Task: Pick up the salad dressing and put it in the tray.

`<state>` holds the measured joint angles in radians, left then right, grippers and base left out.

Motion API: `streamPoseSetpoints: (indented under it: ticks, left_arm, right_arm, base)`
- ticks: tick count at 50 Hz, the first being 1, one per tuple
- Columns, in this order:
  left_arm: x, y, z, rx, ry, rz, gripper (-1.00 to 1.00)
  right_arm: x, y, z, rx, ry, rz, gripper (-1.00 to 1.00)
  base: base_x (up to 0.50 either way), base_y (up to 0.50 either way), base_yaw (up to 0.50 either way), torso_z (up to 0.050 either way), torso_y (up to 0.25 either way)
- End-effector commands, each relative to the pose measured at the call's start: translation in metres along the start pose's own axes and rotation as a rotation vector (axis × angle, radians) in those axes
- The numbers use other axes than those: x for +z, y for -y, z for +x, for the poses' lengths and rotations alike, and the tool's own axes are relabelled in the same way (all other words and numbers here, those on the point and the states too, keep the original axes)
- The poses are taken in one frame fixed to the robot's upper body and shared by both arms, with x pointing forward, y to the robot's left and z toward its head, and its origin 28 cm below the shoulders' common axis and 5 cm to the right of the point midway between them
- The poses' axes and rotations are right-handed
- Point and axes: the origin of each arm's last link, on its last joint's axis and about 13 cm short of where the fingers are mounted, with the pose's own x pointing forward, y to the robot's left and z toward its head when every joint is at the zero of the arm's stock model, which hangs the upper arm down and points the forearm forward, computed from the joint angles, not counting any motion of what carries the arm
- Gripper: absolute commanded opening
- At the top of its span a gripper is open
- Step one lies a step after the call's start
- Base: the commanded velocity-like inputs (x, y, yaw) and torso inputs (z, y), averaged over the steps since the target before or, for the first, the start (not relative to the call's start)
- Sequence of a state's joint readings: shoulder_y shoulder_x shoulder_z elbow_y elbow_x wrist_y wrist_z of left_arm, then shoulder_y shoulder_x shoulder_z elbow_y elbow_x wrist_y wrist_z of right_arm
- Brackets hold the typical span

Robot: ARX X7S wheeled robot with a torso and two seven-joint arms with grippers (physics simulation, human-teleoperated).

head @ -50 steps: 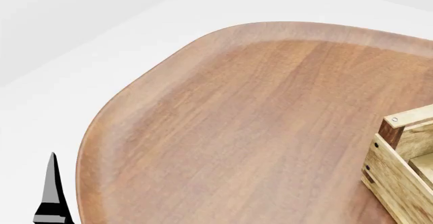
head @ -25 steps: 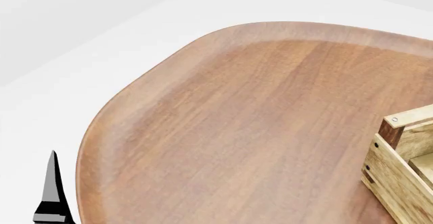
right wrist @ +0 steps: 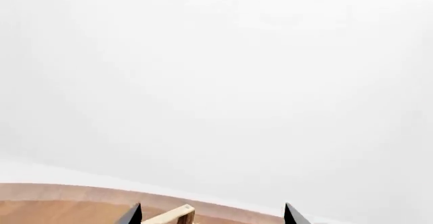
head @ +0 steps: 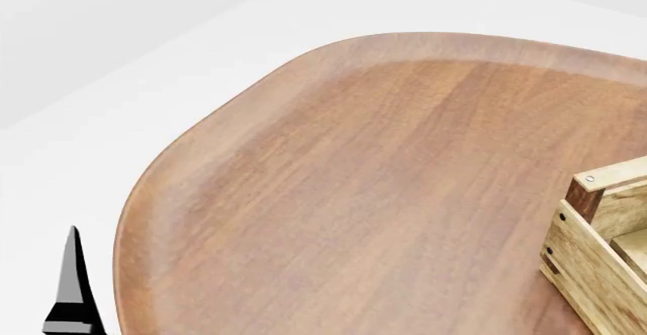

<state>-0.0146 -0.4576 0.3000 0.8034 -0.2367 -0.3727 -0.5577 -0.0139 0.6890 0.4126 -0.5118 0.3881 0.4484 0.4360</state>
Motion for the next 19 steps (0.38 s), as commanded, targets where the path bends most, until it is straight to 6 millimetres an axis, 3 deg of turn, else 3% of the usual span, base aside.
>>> streamPoseSetpoints:
  ticks: [1,7,19]
  left_arm:
    - [0.002,-0.003,0.002,0.019,0.026,-0.005,1.0]
    - [0.003,-0.008,0.002,0.051,0.067,-0.045,1.0]
    - [0.03,-0.022,-0.011,0.164,0.395,-0.145,1.0]
  right_arm:
    - [0.039,-0.014,-0.031,0.115,0.211,0.051,1.0]
    - [0.038,-0.038,-0.056,0.189,0.29,0.109,1.0]
    - [0.048,-0.04,-0.09,0.1,0.54,0.192,1.0]
  base:
    - [0.0,0.0,0.0,0.0,0.0]
    - [0.0,0.0,0.0,0.0,0.0]
    - [0.0,0.0,0.0,0.0,0.0]
